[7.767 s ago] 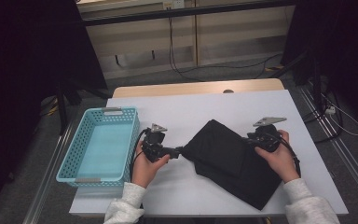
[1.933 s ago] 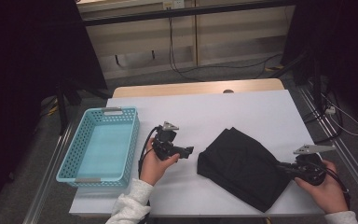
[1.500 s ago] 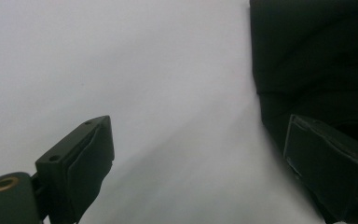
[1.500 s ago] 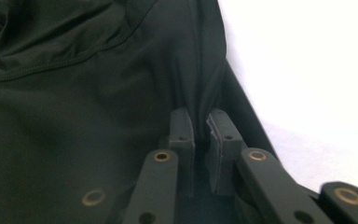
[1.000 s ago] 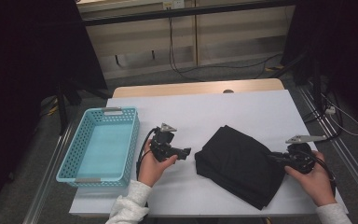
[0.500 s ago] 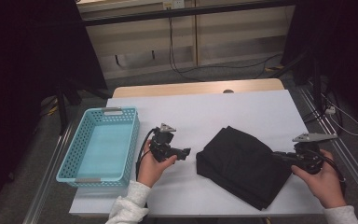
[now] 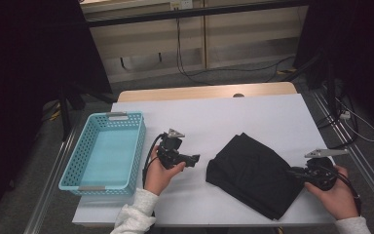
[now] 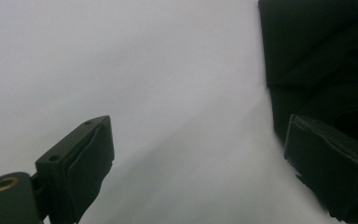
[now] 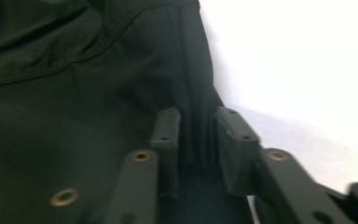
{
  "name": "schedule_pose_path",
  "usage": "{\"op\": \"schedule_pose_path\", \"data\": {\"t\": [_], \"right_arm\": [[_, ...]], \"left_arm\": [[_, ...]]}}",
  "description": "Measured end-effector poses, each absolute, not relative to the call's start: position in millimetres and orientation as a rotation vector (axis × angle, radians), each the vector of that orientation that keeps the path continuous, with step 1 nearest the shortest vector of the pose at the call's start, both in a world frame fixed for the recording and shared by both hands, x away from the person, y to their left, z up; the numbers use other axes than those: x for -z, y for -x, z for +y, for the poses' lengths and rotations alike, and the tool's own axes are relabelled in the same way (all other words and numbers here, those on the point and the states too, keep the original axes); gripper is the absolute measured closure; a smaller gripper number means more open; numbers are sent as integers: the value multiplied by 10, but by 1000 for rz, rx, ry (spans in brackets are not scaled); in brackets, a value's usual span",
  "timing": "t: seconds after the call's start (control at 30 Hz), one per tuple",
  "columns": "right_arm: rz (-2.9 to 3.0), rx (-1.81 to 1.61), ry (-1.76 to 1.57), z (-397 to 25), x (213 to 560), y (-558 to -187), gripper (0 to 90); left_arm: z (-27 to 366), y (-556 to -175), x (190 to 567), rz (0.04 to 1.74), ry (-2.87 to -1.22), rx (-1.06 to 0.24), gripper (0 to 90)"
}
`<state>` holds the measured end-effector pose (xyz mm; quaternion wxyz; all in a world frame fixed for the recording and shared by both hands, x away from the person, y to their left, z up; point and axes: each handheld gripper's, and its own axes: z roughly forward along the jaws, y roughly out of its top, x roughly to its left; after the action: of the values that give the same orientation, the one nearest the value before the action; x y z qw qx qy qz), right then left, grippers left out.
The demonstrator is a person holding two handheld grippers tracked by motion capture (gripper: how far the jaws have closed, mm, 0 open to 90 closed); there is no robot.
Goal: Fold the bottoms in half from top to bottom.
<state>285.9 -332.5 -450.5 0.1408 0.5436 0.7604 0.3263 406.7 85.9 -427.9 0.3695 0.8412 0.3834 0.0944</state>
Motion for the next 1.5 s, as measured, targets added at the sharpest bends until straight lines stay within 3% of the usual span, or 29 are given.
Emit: {"op": "schedule_pose_path", "data": {"t": [0.3, 0.8, 0.83, 0.87, 0.9, 0.93, 1.1, 1.27, 1.5], "right_arm": [[2216, -1090, -1625, -3358, 4562, -2897, 813], [2192, -1075, -1587, -3340, 4481, -2994, 808], [2186, -1082, -1580, -3325, 4479, -2990, 742], [2186, -1082, -1580, -3325, 4479, -2990, 742], [2176, -1085, -1561, -3313, 4480, -2990, 660], [2176, -1085, -1561, -3313, 4480, -2990, 660], [2112, -1155, -1518, -3291, 4433, -2983, 475], [2092, -1151, -1505, -3262, 4423, -2984, 418], [2071, -1158, -1494, -3210, 4418, -2979, 377]], "left_arm": [[850, -4066, 4297, 980, -2168, -237, 82], [769, -3972, 4295, 941, -2171, -192, 75], [761, -3960, 4297, 938, -2170, -193, 70], [760, -3953, 4298, 932, -2172, -188, 70], [756, -3940, 4299, 927, -2174, -184, 66], [749, -3927, 4301, 921, -2177, -180, 66], [655, -3851, 4342, 874, -2201, -162, 66], [542, -3790, 4414, 840, -2237, -158, 125], [462, -3755, 4542, 831, -2262, -158, 315]]}}
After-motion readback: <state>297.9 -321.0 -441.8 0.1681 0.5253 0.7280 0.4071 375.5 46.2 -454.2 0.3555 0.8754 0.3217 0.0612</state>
